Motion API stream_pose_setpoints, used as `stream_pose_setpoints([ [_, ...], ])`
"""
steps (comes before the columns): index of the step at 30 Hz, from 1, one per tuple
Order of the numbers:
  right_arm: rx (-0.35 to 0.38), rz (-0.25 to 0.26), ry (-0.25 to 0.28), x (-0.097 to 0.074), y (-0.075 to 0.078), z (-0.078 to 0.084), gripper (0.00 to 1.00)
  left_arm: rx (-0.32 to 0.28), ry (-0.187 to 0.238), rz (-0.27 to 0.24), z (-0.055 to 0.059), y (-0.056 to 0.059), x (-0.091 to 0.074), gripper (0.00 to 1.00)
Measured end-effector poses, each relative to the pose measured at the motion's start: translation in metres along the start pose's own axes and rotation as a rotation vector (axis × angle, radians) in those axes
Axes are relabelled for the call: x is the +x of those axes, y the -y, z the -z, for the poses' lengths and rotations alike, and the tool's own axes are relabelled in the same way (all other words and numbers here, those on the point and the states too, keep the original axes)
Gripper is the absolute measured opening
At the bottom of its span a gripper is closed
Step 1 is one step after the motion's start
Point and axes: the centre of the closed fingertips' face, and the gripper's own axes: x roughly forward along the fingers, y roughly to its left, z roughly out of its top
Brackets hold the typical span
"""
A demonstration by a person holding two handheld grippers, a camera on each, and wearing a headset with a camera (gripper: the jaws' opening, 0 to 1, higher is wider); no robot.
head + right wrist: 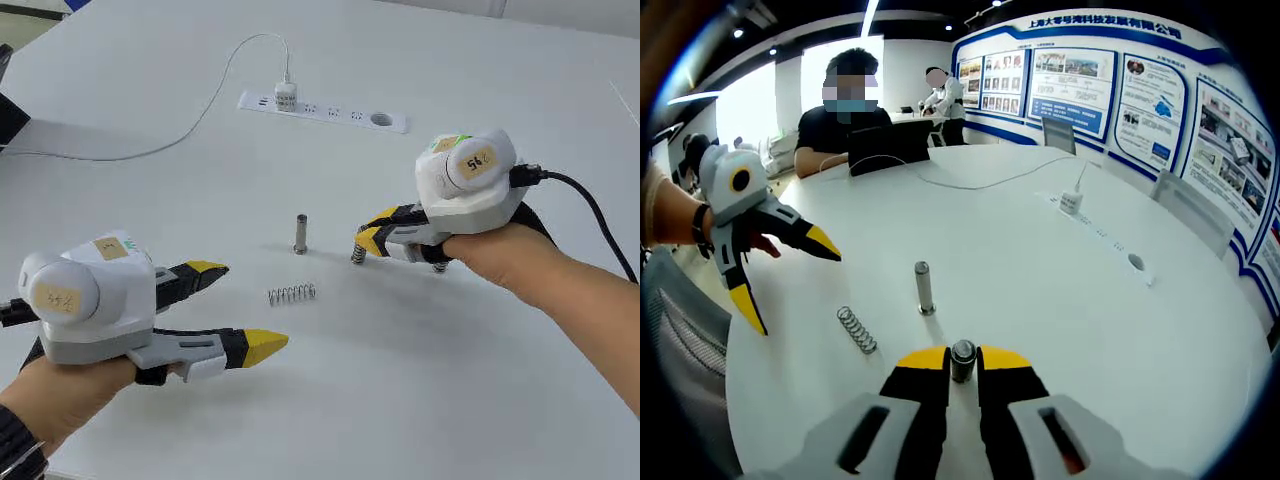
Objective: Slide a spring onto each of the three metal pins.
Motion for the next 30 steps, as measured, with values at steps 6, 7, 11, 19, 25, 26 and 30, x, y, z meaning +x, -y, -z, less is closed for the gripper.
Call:
stream_pose_setpoints([
  [6,-0.002,0.001,0.008,-0.001,0.001,-0.001,0.14,0.000,-0.001,0.000,0.000,0.000,0.000,0.71],
  [7,-0.003,0.002,0.007,-0.001,0.001,-0.001,0.14,0.001,-0.002,0.000,0.000,0.000,0.000,0.71],
  [11,-0.002,0.006,0.010,-0.004,0.002,-0.001,0.16,0.002,-0.002,0.002,0.000,0.000,0.001,0.71],
  [19,0.003,0.010,0.017,-0.009,0.002,0.001,0.16,0.006,-0.003,0.009,-0.001,0.003,0.002,0.71],
  [25,0.003,0.011,0.024,-0.013,0.002,0.003,0.16,0.010,-0.002,0.009,-0.002,0.003,0.001,0.71],
  [26,0.001,0.009,0.024,-0.014,0.001,0.004,0.16,0.011,-0.002,0.009,-0.002,0.003,0.001,0.71],
  [30,-0.002,0.001,0.025,-0.018,-0.002,0.007,0.16,0.013,-0.006,0.010,-0.002,0.003,0.001,0.71],
])
